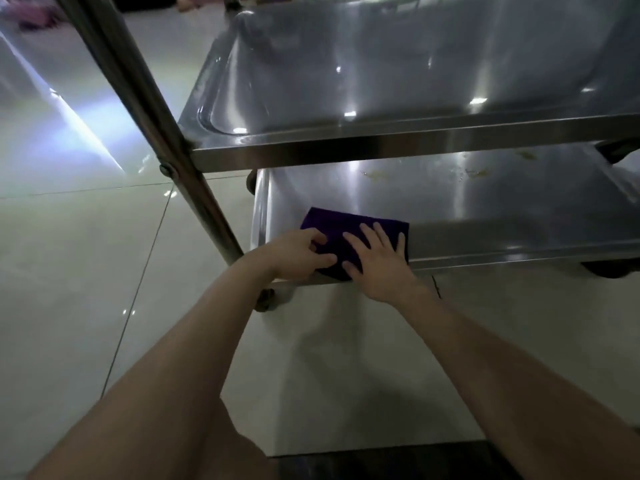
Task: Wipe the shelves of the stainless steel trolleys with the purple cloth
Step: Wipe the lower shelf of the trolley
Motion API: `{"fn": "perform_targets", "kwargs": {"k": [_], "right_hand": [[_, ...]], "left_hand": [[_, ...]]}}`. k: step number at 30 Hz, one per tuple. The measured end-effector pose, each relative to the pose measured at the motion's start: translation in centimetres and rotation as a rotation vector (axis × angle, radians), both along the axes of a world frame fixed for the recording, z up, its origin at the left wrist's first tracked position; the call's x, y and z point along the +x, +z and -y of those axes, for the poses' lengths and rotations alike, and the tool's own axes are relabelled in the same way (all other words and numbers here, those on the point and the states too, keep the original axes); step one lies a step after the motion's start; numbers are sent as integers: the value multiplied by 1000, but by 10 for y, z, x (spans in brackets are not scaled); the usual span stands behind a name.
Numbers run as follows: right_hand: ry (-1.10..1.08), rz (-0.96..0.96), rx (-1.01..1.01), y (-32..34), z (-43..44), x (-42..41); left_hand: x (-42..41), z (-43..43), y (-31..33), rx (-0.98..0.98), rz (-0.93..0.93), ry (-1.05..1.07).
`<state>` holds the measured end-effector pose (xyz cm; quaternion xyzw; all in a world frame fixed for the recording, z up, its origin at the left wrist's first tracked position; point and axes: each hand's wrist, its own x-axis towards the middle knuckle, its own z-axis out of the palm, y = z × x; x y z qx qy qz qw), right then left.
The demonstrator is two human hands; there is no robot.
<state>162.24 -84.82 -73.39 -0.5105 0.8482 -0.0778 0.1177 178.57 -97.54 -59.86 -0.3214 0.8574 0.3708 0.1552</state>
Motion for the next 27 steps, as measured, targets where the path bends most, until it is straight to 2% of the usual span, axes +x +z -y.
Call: {"fn": "perform_targets", "kwargs": {"k": [4,7,9,11,12,14,17,19,20,23,27], "right_hand": [[-65,17,-125,-9,23,22],[-110,2,-202,-12,43,21],[-120,-16,-164,-16,55,15],[-120,-20,-88,-21,60,11],[-115,-20,-49,-25,61,11],[-110,-32,-4,-32,62,10],[-105,-55,10,-39,61,8],[-86,-54,14,-42,61,6],[-85,-48,20,-43,60,4],[-89,-60,38,-44,68,12],[60,-65,52,-45,95,65]], "left_hand": [[30,8,26,94,75,-108],[75,28,3,263,148,-24],[106,42,-17,238,319,59],[129,55,-35,81,424,185],[135,61,-42,-4,367,257],[132,72,-49,-97,30,392],[102,77,-56,-103,-578,547],[81,72,-63,-55,-824,649],[73,69,-69,-8,-859,699],[70,67,-80,19,-805,763],[79,74,-74,-2,-623,717]]}}
